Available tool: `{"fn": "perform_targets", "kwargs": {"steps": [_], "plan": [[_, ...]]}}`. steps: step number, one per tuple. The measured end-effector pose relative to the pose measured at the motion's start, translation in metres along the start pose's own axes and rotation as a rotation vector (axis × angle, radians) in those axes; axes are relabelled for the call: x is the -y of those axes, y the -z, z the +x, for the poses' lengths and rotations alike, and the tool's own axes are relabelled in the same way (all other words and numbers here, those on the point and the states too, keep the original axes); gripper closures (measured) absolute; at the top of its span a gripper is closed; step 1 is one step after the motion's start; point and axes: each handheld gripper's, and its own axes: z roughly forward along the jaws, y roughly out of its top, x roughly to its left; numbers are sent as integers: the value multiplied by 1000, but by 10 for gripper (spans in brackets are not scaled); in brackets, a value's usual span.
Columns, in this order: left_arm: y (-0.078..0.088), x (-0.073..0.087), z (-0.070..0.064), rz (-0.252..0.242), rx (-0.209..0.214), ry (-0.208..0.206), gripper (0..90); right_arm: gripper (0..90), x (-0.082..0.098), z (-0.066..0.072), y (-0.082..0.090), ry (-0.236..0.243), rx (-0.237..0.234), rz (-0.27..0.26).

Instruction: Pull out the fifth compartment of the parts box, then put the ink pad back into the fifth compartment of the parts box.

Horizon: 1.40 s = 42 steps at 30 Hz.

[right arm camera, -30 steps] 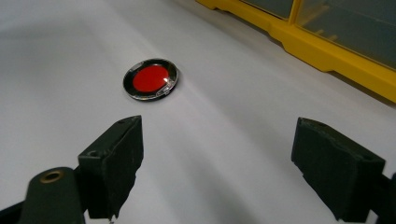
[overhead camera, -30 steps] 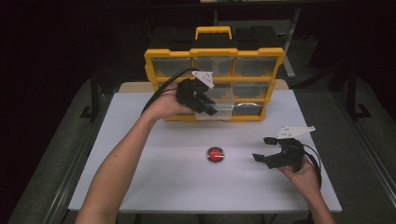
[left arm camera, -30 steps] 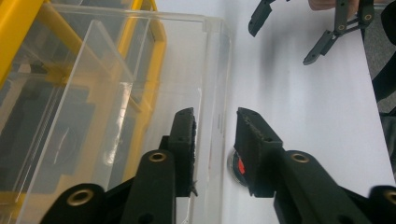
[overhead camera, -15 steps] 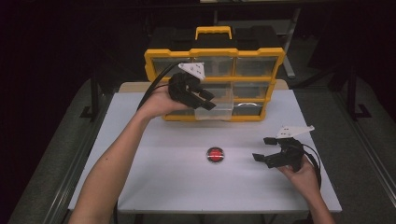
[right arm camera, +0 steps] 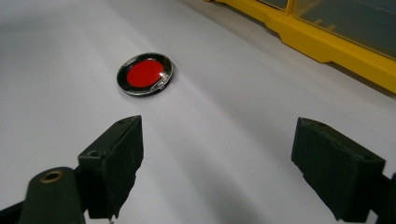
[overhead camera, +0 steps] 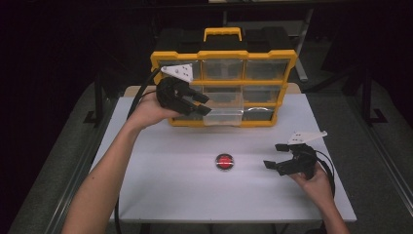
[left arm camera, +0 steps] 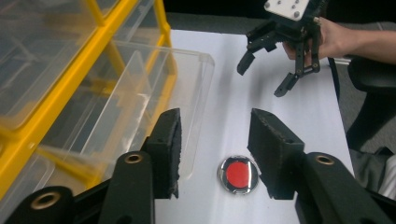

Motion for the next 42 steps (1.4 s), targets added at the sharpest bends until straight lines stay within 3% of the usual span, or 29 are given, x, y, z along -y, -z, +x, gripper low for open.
{"fn": "perform_targets", "kwargs": {"steps": [11, 17, 25, 34, 42], "plan": [[23, 23, -7, -31, -38, 15, 459, 159, 0, 0, 0, -1, 8, 4], [34, 38, -11, -51, -64, 46, 408, 159, -1, 2, 0, 2, 13, 7], [43, 61, -13, -86, -90, 97, 359, 159, -3, 3, 0, 0, 5, 8], [48, 80, -20, -89, -127, 125, 317, 159, -4, 3, -1, -9, -10, 17], [49, 106, -31, -102, -189, 157, 289, 156, -6, 5, -4, 8, -33, 36]]}}
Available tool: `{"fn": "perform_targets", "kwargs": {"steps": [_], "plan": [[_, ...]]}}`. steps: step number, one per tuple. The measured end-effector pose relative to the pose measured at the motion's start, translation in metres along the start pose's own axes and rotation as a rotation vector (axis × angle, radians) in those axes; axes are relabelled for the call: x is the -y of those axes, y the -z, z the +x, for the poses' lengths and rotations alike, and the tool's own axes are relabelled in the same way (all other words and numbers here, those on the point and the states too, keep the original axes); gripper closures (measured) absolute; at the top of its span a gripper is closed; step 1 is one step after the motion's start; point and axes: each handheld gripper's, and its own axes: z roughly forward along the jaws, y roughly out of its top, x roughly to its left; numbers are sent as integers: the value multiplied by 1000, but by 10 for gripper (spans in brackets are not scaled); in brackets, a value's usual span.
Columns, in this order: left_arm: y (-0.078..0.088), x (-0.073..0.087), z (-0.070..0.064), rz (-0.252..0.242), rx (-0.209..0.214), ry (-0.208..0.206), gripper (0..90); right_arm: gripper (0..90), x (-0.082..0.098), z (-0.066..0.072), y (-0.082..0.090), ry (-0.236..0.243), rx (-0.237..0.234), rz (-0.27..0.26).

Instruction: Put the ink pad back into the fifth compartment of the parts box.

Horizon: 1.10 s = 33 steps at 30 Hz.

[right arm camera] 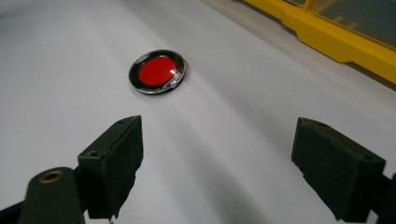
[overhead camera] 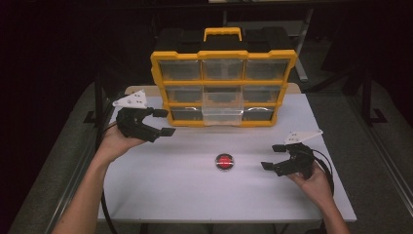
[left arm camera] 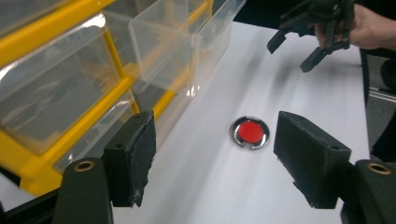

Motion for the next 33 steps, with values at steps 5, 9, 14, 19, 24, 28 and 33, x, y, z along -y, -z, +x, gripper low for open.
{"fn": "perform_targets", "kwargs": {"steps": [5, 9, 14, 19, 24, 28, 33], "plan": [[0, 12, -3, -10, -23, 27, 286, 148, -2, 2, -3, 6, -14, 16], [2, 25, -5, -22, -53, 55, 270, 142, -3, 2, -3, 5, -23, 32], [5, 38, -12, -23, -84, 62, 264, 141, -2, 3, -2, 5, -24, 32], [7, 46, -17, -31, -109, 63, 248, 140, -3, 4, -1, 17, -24, 32], [5, 53, -19, -23, -115, 75, 233, 139, -6, 4, -2, 13, -30, 41], [4, 63, -21, -18, -121, 82, 233, 139, -11, 6, -4, 34, -42, 52], [3, 69, -23, -12, -123, 81, 236, 139, -19, 10, -6, 43, -51, 63]]}}
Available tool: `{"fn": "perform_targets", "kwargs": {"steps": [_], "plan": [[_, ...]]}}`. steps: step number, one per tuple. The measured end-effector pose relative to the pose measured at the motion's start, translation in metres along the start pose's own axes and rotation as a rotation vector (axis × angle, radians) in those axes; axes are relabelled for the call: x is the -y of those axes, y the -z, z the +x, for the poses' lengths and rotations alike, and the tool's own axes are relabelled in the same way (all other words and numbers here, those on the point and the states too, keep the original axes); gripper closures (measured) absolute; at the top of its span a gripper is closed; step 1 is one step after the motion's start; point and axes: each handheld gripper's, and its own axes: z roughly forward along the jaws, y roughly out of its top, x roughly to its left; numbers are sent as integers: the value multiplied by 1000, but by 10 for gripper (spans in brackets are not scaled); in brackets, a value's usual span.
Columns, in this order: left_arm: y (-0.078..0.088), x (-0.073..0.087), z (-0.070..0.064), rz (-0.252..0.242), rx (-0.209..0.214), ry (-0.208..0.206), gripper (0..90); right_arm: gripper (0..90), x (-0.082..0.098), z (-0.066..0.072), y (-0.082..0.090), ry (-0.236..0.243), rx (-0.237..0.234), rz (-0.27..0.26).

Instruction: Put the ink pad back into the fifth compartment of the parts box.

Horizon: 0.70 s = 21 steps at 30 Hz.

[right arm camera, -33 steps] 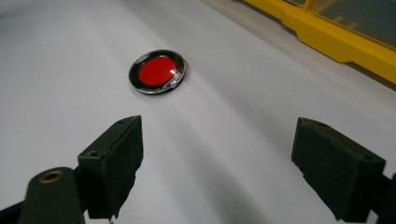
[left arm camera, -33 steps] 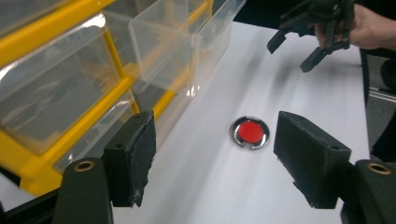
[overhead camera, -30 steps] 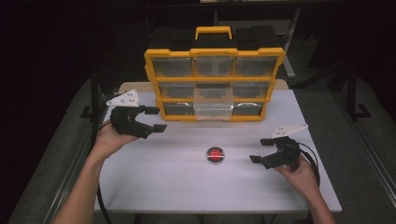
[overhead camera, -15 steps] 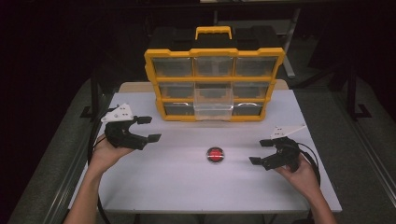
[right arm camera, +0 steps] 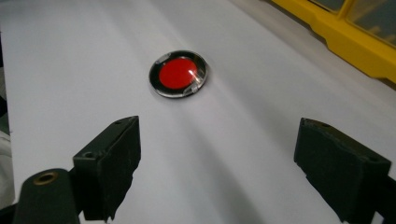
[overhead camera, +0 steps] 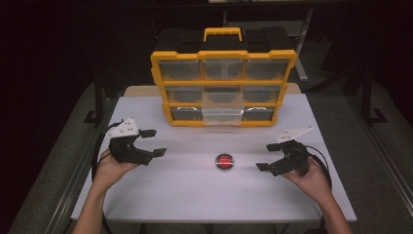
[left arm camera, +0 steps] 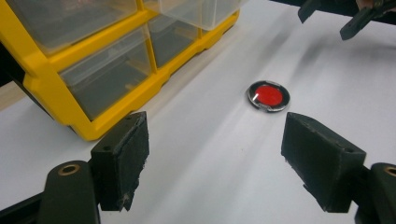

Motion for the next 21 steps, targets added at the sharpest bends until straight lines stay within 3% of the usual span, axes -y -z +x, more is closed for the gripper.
{"fn": "perform_targets", "kwargs": {"steps": [6, 21], "plan": [[2, 8, 1, 2, -21, 4, 235, 139, -15, 4, -5, 37, -18, 12], [-2, 24, -5, -7, -6, 27, 234, 140, -52, 16, -26, 94, -77, 35]]}}
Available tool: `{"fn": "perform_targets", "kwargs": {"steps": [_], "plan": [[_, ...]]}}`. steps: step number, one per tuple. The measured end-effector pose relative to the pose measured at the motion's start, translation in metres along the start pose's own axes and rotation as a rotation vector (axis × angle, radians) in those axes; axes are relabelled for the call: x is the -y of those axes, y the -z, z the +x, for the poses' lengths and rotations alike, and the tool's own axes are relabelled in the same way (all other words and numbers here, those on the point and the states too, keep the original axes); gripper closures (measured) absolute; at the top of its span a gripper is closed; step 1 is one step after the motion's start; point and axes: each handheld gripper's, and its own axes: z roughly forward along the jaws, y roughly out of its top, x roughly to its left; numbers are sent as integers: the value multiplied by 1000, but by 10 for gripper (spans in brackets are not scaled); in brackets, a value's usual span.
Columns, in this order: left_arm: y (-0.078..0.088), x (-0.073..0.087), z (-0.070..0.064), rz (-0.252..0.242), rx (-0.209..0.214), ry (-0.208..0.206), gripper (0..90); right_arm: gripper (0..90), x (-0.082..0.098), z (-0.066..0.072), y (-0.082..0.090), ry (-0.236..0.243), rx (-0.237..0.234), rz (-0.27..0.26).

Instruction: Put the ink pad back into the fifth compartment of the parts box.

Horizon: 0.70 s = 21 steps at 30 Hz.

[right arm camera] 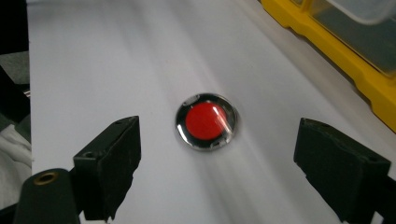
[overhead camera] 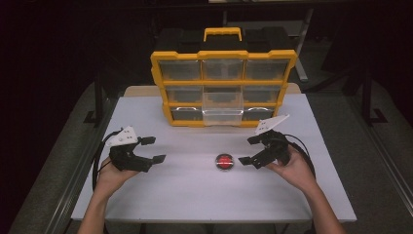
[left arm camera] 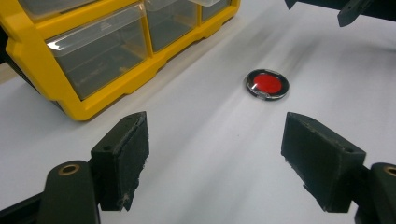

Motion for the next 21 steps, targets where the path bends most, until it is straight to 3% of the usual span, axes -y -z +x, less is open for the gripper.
{"fn": "perform_targets", "kwargs": {"steps": [8, 9, 12, 21], "plan": [[-1, 6, -1, 12, -17, 4, 234, 143, -12, 5, -23, 29, -9, 36], [-1, 6, -1, 12, -18, 6, 233, 145, -14, 5, -34, 36, -7, 64], [1, 6, 0, 7, -22, 11, 229, 184, -16, 5, -43, 47, -11, 80], [0, 8, 1, 8, -27, 15, 213, 184, -16, 5, -70, 61, -4, 149]]}}
